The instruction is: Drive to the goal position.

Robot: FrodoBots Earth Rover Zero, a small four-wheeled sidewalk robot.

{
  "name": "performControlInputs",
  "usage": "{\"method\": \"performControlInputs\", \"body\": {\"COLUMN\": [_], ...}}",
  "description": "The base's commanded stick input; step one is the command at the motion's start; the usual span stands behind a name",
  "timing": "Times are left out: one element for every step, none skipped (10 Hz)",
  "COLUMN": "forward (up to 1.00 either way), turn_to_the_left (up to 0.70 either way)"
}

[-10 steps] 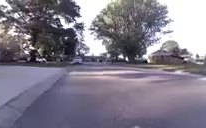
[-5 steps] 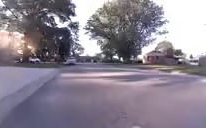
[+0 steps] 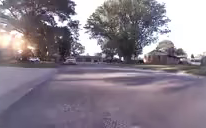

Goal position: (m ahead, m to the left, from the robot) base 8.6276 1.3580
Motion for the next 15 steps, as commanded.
{"method": "performControlInputs", "body": {"forward": [1.00, 1.00, 1.00, 1.00, 1.00, 1.00, 1.00, 1.00, 1.00, 1.00, 1.00, 1.00, 1.00, 1.00, 1.00], "turn_to_the_left": [0.25, 0.10, 0.07, 0.03, 0.00, 0.00, 0.00, 0.00, 0.00, 0.00, 0.00, 0.00, 0.00, 0.00, 0.00]}}
